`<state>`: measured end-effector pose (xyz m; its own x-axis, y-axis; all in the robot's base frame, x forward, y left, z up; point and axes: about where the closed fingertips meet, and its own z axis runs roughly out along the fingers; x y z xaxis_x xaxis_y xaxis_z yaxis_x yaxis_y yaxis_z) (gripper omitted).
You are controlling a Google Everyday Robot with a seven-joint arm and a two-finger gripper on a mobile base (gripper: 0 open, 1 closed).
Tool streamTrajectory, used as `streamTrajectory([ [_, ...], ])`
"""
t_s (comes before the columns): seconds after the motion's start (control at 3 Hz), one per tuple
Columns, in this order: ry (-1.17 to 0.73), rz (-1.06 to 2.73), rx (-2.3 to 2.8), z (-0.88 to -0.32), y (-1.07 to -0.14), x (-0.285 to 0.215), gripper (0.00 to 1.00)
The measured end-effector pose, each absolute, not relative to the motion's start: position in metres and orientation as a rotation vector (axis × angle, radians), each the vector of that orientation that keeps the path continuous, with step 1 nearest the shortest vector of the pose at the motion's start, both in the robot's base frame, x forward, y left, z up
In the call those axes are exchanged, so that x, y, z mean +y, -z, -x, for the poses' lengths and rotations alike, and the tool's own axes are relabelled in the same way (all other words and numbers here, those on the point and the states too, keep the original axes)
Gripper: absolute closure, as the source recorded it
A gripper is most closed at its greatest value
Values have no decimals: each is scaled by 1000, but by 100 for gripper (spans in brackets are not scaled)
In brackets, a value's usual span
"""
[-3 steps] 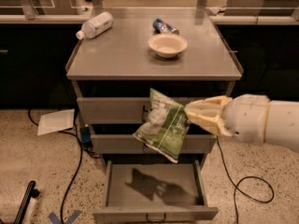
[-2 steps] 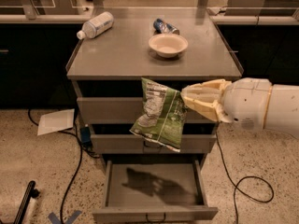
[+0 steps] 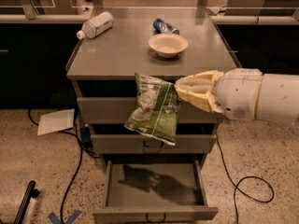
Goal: Pick green jalapeno chip bag from bottom drawer and place on counter
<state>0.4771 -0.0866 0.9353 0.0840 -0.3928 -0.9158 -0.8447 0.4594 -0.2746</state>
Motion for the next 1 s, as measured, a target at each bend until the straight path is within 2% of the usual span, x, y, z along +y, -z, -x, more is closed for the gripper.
streamTrajectory([
  [0.67, -463, 1250, 1450, -562, -967, -68, 100],
  [1.0, -458, 1315, 1407, -601, -988, -43, 100],
])
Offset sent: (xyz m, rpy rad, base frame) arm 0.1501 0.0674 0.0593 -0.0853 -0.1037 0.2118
